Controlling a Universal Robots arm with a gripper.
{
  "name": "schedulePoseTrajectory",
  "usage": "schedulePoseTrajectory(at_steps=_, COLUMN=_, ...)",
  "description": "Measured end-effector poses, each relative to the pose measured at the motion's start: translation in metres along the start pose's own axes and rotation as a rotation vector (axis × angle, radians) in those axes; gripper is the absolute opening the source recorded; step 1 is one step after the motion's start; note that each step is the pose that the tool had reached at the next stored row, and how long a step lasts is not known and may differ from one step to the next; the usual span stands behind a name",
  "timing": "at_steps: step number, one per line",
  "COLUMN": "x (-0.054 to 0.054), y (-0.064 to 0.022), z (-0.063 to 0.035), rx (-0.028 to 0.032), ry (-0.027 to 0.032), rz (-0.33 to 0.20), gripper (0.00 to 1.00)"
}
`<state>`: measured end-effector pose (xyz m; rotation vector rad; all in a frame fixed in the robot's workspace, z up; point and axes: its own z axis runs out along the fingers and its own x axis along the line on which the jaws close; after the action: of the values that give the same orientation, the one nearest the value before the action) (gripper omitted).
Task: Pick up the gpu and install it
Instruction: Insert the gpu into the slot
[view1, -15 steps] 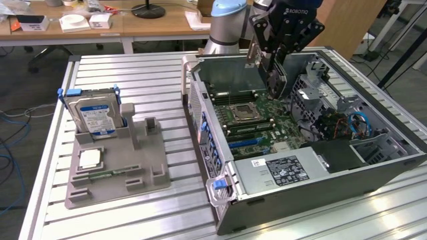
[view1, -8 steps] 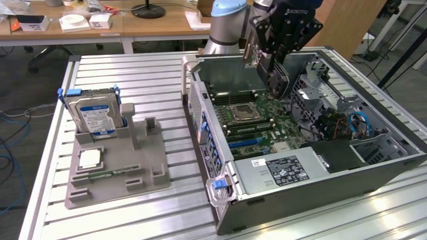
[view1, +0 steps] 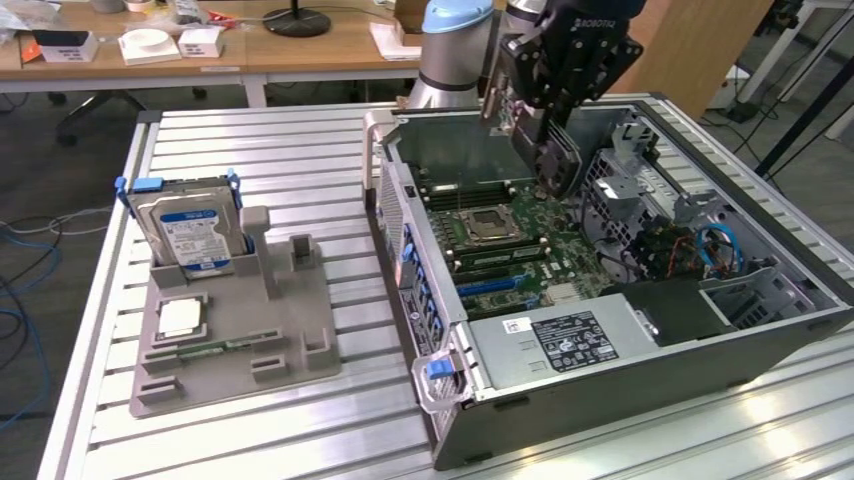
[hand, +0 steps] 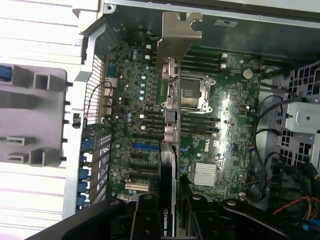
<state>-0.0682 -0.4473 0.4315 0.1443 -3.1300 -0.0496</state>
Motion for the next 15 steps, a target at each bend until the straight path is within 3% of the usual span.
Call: schedulePoseTrajectory(at_steps=15, x=-0.0002, y=0.0, z=0.0005, rx=0.001, ry=0.0053, rz=-0.168, gripper=0.26)
